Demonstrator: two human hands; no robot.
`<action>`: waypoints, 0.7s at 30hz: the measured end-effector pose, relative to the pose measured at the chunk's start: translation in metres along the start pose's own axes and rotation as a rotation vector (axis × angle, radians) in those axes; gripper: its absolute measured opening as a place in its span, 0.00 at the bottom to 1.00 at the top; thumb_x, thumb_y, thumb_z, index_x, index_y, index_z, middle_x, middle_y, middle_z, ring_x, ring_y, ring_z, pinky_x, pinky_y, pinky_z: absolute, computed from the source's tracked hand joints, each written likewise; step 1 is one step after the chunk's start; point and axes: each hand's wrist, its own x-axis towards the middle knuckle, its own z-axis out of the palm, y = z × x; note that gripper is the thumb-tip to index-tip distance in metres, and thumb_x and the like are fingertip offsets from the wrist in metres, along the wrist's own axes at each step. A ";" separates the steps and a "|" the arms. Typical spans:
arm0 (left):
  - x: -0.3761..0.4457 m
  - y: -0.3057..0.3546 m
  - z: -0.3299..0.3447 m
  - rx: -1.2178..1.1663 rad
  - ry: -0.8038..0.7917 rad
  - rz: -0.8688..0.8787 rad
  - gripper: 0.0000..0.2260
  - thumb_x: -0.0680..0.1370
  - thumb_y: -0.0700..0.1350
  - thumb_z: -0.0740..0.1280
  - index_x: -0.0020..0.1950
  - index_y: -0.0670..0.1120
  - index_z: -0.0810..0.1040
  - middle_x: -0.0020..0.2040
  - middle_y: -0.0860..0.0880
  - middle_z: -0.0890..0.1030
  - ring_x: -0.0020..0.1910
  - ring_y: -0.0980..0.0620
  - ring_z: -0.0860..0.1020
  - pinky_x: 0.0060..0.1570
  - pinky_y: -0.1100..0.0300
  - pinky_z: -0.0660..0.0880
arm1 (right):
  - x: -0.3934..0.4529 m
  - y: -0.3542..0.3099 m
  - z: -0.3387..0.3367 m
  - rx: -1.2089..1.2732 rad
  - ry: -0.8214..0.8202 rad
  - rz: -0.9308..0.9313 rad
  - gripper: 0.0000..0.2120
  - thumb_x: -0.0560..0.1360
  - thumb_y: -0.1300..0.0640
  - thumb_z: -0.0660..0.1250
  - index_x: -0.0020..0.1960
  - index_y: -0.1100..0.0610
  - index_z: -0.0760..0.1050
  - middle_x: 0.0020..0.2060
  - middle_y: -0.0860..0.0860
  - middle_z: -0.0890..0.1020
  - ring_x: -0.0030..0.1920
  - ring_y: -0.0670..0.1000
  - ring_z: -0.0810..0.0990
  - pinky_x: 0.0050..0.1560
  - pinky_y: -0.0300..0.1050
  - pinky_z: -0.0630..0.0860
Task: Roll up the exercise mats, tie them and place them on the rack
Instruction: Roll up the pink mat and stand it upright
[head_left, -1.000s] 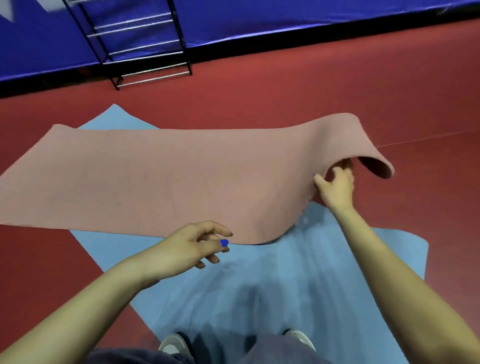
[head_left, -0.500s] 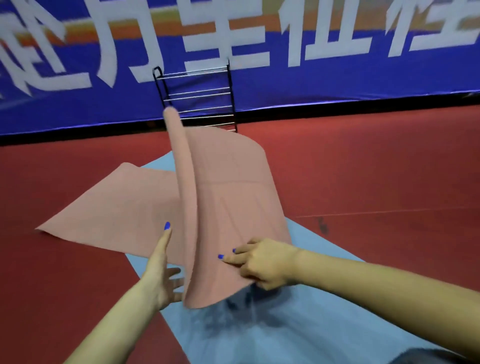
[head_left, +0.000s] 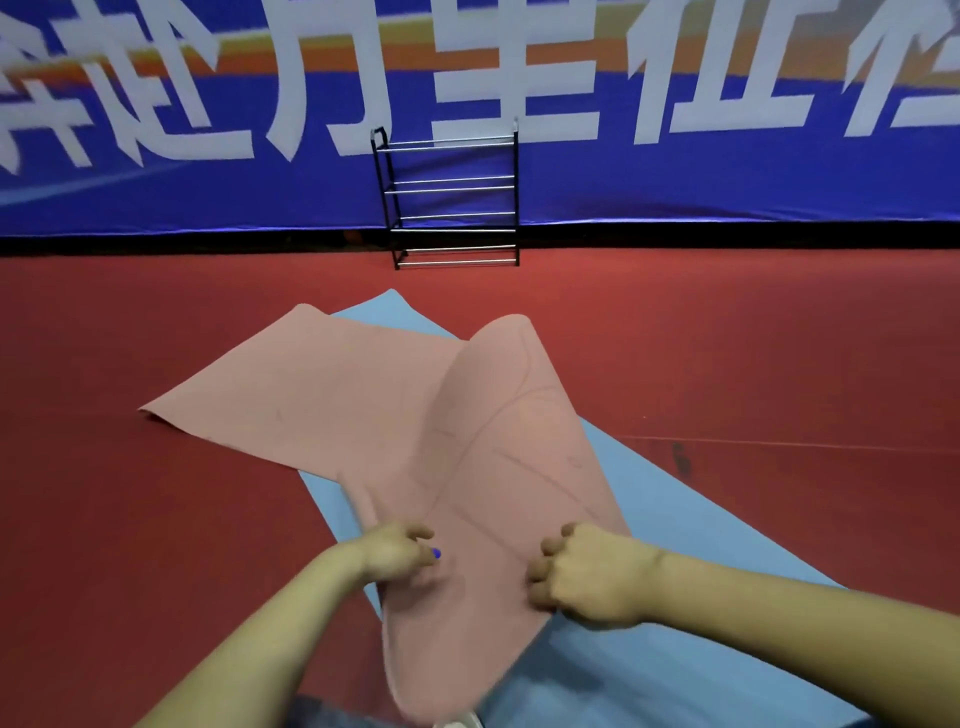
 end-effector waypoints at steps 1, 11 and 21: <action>-0.001 0.001 0.000 0.099 -0.003 0.037 0.20 0.81 0.42 0.60 0.73 0.48 0.66 0.72 0.46 0.68 0.69 0.49 0.69 0.63 0.63 0.68 | -0.002 0.009 -0.008 0.015 0.055 0.051 0.09 0.57 0.49 0.74 0.34 0.47 0.75 0.30 0.43 0.76 0.29 0.47 0.75 0.26 0.35 0.66; 0.009 -0.004 -0.025 -0.255 0.407 -0.068 0.34 0.74 0.42 0.71 0.75 0.47 0.57 0.73 0.40 0.60 0.69 0.37 0.65 0.58 0.48 0.69 | -0.023 0.043 -0.039 0.035 0.225 0.279 0.15 0.61 0.49 0.78 0.34 0.50 0.71 0.29 0.46 0.72 0.27 0.51 0.72 0.23 0.38 0.69; 0.012 -0.015 -0.027 -0.766 0.275 -0.141 0.04 0.76 0.31 0.59 0.49 0.37 0.71 0.41 0.39 0.78 0.37 0.41 0.79 0.37 0.42 0.80 | -0.015 0.025 -0.045 0.100 0.343 0.256 0.08 0.72 0.52 0.58 0.38 0.51 0.73 0.33 0.45 0.76 0.29 0.50 0.74 0.25 0.39 0.69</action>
